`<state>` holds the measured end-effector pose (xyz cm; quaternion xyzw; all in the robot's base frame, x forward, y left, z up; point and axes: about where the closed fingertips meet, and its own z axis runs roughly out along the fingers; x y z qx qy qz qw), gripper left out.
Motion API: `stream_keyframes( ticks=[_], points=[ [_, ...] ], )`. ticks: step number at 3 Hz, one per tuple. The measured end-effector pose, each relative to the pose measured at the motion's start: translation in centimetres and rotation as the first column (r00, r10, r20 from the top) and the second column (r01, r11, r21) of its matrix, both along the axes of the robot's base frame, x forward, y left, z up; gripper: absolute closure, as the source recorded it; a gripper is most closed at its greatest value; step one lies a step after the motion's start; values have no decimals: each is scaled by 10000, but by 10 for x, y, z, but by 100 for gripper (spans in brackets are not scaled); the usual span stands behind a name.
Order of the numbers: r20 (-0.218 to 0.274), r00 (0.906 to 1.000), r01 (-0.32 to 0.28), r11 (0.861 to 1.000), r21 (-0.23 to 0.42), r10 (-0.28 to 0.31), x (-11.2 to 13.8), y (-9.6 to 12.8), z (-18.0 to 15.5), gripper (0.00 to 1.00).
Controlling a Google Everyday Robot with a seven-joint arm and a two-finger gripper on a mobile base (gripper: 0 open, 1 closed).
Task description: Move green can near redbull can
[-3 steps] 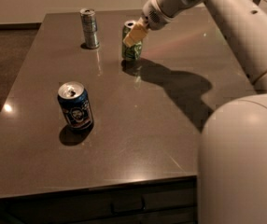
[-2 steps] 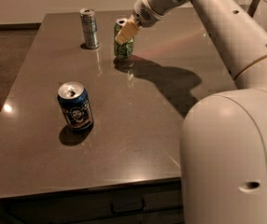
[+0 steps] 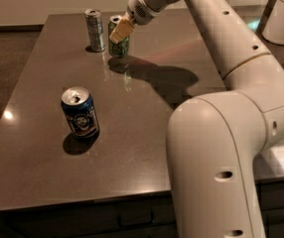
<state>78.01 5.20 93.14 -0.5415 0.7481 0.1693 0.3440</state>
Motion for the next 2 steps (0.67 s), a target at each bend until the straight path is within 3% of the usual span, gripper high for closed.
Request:
stream_keyframes(
  ticks=[1, 2],
  points=[
    [-15, 10000, -62, 9997, -237, 62, 6, 11, -3, 82],
    [-56, 9999, -101, 9990, -442, 99, 11, 19, -8, 58]
  ],
)
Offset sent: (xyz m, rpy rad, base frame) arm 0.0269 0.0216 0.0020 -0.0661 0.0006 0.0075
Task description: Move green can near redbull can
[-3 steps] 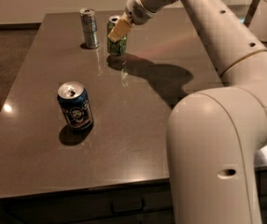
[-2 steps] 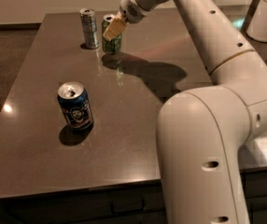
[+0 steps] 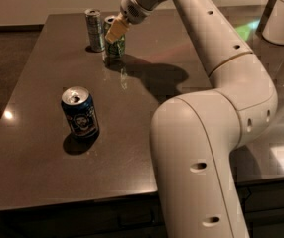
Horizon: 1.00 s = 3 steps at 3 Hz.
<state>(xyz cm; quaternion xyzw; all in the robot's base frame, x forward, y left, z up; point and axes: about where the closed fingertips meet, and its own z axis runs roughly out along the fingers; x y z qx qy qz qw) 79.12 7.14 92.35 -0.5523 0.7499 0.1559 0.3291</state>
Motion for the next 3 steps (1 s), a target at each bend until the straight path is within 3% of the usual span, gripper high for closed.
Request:
stream_keyframes(
  ticks=[2, 3],
  points=[
    [-183, 9998, -81, 9995, -307, 75, 7, 12, -13, 12],
    [-155, 9997, -214, 9993, -295, 210, 10, 18, -15, 0]
  ],
)
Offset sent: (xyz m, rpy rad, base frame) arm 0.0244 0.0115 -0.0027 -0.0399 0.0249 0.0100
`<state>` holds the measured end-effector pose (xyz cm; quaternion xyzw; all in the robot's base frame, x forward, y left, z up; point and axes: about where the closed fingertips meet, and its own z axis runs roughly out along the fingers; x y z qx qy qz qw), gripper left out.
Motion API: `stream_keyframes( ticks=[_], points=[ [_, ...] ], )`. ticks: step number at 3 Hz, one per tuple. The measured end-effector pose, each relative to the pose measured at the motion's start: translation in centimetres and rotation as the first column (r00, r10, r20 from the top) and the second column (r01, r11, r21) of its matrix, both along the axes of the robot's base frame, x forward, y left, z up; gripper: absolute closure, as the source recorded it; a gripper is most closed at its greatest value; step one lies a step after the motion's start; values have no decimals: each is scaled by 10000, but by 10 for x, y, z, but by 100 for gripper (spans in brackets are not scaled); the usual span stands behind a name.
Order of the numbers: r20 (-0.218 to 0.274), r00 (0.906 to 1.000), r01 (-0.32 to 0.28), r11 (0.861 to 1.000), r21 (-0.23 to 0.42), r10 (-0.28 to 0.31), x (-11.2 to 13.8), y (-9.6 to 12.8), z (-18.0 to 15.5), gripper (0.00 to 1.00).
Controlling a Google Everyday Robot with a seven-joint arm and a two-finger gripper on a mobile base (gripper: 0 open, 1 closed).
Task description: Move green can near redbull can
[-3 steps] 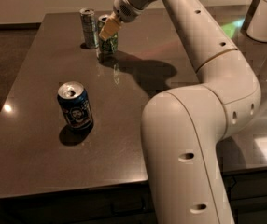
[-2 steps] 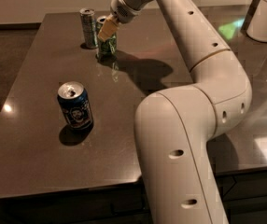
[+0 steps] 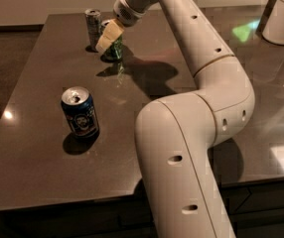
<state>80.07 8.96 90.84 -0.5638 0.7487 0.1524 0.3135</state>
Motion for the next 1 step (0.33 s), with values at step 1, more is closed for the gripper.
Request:
stream_keyframes(
  ticks=[1],
  points=[
    [-1, 10000, -1, 10000, 0, 1, 0, 0, 0, 0]
  ],
)
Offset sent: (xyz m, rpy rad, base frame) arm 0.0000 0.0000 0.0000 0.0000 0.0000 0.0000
